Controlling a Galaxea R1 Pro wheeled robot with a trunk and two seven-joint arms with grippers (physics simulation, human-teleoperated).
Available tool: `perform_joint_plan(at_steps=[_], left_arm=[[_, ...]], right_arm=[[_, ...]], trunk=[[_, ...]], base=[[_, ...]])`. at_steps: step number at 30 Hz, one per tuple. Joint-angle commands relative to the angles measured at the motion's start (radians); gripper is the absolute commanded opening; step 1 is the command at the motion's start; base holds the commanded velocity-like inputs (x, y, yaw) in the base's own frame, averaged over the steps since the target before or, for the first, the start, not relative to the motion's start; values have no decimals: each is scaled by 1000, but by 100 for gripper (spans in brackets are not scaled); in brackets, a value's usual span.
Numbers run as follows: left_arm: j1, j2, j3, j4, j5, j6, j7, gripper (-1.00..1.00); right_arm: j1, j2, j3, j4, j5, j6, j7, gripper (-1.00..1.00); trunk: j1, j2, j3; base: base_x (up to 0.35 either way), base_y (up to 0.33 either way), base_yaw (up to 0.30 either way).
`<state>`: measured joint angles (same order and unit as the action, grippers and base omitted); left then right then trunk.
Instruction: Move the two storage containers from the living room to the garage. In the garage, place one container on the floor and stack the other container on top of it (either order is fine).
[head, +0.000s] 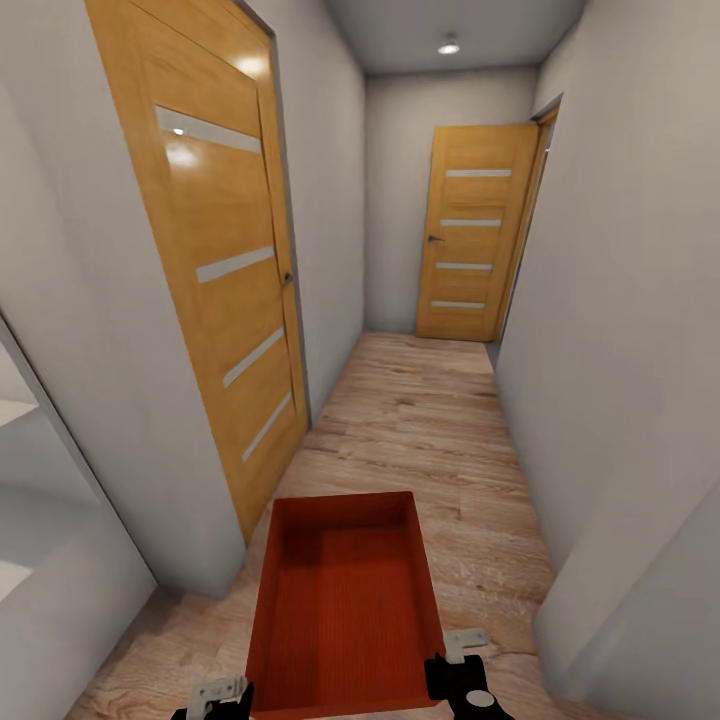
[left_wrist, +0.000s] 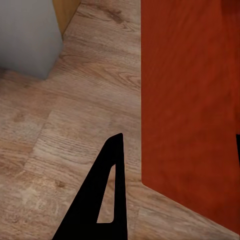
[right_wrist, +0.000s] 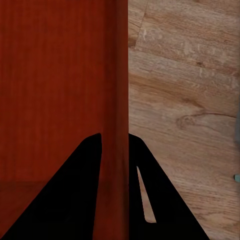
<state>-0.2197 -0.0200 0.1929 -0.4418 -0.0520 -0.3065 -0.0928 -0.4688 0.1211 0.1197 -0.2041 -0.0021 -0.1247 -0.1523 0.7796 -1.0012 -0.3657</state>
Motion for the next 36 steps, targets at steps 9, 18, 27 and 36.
perform_joint_plan(at_steps=[9,18,27,36], left_arm=[[0,11,18,2,0,-1,1,-100],[0,11,17,2,0,-1,1,-100],[0,11,18,2,0,-1,1,-100],[0,11,17,2,0,0,1,-100]], right_arm=[[-2,-1,-58,-3,9,-4,-16,-100],[-2,-1,-58,-3,9,-4,-16,-100],[-2,-1,-58,-3,9,-4,-16,-100],[-2,-1,-58,-3,9,-4,-16,-100]], trunk=[[0,-1,-1],[0,-1,-1],[0,-1,-1],[0,-1,-1]], base=[[0,0,0],[0,0,0],[37,-4,0],[292,-75,0]])
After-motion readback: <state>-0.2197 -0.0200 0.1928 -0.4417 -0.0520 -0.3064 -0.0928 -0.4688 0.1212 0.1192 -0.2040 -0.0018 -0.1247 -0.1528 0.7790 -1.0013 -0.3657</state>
